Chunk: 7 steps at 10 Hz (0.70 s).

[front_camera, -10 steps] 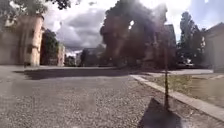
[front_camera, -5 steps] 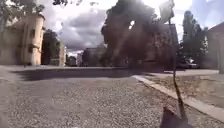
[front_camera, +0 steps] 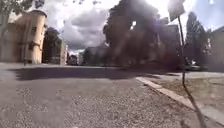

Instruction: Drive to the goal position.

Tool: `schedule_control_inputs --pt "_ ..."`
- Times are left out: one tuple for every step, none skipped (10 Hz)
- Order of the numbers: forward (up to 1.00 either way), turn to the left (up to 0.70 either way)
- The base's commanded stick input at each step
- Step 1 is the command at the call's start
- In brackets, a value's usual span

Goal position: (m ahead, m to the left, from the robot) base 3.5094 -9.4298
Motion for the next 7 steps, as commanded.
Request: schedule_control_inputs --pt "0.85 0.00" --pt "0.85 0.00" --pt "0.85 0.00" --pt "0.85 0.00" --pt "0.85 0.00" --pt "0.85 0.00" --pt "0.85 0.03"
